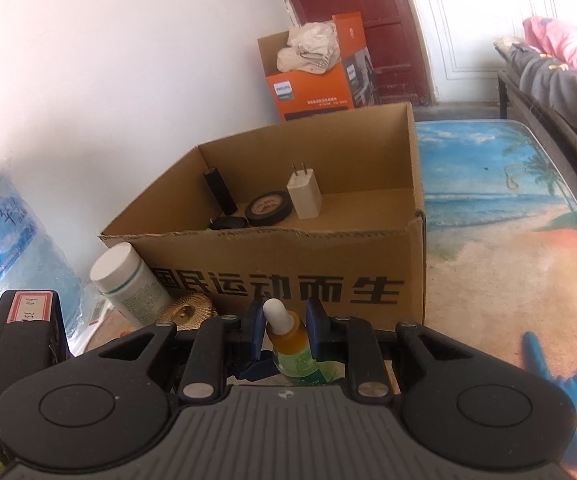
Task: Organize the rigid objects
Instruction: 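Grasp the green dropper bottle by its neck with the right tool, then carry the green dropper bottle into the box and open the right tool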
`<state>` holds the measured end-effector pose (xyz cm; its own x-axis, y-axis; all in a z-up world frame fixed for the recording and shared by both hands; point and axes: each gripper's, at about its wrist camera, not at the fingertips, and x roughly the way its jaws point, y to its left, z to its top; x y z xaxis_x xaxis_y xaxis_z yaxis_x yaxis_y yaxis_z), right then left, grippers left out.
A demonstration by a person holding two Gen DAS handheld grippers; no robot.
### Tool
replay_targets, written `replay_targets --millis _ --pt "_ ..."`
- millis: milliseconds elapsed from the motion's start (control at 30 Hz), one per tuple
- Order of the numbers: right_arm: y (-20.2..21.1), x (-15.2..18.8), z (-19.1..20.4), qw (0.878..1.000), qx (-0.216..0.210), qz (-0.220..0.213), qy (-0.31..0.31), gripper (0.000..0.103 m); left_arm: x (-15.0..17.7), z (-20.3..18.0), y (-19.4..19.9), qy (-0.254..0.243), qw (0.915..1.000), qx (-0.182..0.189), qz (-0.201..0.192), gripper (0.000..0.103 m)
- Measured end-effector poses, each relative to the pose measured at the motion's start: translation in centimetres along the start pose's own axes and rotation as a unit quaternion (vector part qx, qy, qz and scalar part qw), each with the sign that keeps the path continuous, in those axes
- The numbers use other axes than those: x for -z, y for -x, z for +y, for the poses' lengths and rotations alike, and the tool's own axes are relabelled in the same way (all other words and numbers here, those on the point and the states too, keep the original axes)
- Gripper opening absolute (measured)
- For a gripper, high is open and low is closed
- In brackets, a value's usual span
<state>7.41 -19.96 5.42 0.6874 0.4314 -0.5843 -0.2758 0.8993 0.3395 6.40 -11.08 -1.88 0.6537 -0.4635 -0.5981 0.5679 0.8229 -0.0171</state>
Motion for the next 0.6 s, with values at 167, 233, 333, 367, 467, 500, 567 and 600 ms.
replay_targets --millis 167,233,333,367,467,500,567,600 --pt "2.1 -1.6 1.4 0.999 -0.022 -0.034 0.022 0.024 -1.9 0.0 3.0 0.006 0.9995 -0.007 -0.029 0.031" --pt "3.0 -2.8 2.1 0.997 -0.037 -0.053 0.035 0.024 -3.1 0.1 4.5 0.008 0.999 -0.012 -0.042 0.031" --pt "4.0 -5.0 3.1 0.993 -0.064 -0.08 0.059 0.024 -5.4 1.0 6.3 0.014 0.9979 -0.017 -0.061 0.031" --pt "4.2 -5.8 3.4 0.992 -0.072 -0.086 0.066 0.024 -6.2 1.3 6.7 0.016 0.9976 -0.018 -0.065 0.031" --pt "4.3 -8.8 4.1 0.986 -0.091 -0.1 0.094 0.024 -8.8 2.4 6.9 0.025 0.9967 -0.022 -0.073 0.031" --pt "4.0 -9.8 4.1 0.985 -0.095 -0.101 0.101 0.024 -9.8 2.9 6.7 0.033 0.9967 -0.022 -0.071 0.031" --pt "2.9 -11.9 3.8 0.985 -0.102 -0.096 0.105 0.024 -11.4 3.9 5.7 0.056 0.9962 -0.018 -0.065 0.031" --pt "2.1 -13.0 3.5 0.985 -0.104 -0.089 0.103 0.024 -12.2 4.4 5.0 0.065 0.996 -0.018 -0.059 0.031"
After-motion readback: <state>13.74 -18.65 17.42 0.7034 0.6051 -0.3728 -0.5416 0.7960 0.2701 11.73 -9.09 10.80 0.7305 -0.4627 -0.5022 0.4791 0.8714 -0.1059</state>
